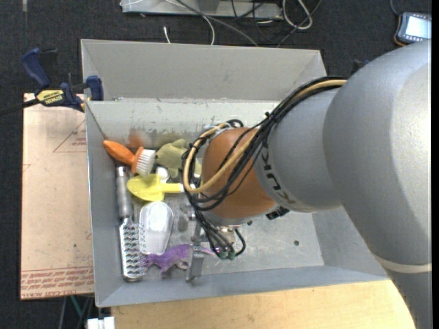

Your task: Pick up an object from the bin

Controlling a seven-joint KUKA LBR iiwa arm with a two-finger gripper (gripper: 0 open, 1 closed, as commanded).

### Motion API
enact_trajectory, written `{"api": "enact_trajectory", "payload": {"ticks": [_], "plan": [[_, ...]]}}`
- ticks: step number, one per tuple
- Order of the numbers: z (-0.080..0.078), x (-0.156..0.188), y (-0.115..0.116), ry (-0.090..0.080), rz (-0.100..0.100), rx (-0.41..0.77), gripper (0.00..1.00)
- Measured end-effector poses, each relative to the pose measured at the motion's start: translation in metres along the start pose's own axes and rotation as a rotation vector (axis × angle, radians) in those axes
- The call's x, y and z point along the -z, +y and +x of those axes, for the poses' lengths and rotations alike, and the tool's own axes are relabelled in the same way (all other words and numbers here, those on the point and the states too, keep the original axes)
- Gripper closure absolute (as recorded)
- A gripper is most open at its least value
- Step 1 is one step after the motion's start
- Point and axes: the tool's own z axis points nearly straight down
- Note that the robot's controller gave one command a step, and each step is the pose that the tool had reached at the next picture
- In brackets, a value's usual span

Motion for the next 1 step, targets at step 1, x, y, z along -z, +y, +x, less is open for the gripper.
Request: {"api": "enact_trajectory", "payload": {"ticks": [1], "plan": [[0.0017, -0.0276, -0.008, -0.018, 0.001, -0.063, 0.0]]}}
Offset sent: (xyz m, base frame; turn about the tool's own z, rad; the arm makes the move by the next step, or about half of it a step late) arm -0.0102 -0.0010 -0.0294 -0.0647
